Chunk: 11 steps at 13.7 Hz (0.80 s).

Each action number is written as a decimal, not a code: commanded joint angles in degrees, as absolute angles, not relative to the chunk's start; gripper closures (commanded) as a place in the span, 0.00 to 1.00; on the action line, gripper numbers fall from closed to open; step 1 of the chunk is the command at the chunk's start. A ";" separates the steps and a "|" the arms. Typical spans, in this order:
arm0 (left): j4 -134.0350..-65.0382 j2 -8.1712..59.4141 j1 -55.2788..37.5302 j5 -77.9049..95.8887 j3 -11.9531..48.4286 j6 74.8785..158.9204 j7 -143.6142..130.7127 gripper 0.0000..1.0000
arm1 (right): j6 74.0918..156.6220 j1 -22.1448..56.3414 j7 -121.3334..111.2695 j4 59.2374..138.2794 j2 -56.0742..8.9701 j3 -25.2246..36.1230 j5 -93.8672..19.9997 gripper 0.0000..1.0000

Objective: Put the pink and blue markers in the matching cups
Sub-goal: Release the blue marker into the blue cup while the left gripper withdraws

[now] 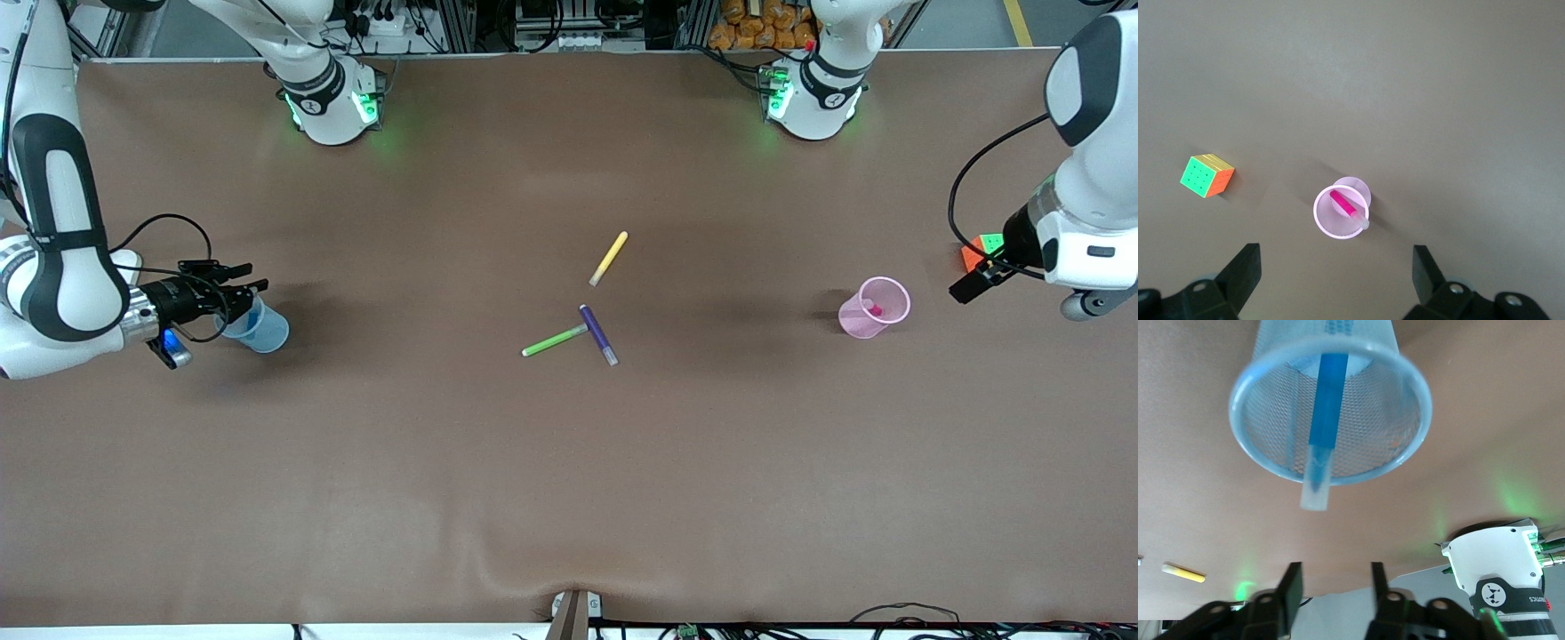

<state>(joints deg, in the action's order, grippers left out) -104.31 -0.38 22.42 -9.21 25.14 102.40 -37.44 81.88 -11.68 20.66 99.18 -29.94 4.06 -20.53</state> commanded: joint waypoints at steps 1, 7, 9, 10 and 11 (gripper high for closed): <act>-100.82 -0.35 22.94 -5.64 25.14 98.27 -35.51 0.00 | 78.07 -11.87 21.01 93.80 -30.41 3.43 -20.83 0.00; -94.67 -0.09 23.46 -5.54 24.87 93.62 -25.68 0.00 | 66.01 -5.71 21.01 75.35 -30.15 3.34 -18.81 0.00; -92.73 -0.09 23.47 -5.54 24.79 91.77 -21.73 0.00 | 63.30 -5.89 20.04 68.16 -30.23 3.25 -18.72 0.00; -91.77 -0.09 23.55 -5.54 24.79 91.32 -19.53 0.00 | 61.54 -5.80 20.13 64.46 -30.41 3.25 -18.72 0.00; -91.41 -0.09 23.55 -5.71 24.79 91.32 -17.25 0.00 | 61.26 -5.80 20.04 62.16 -30.32 3.16 -18.72 0.00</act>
<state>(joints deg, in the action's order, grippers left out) -93.69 -0.37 22.91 -6.71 24.53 93.12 -21.37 64.01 -5.16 20.79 69.14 -29.36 3.37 -19.80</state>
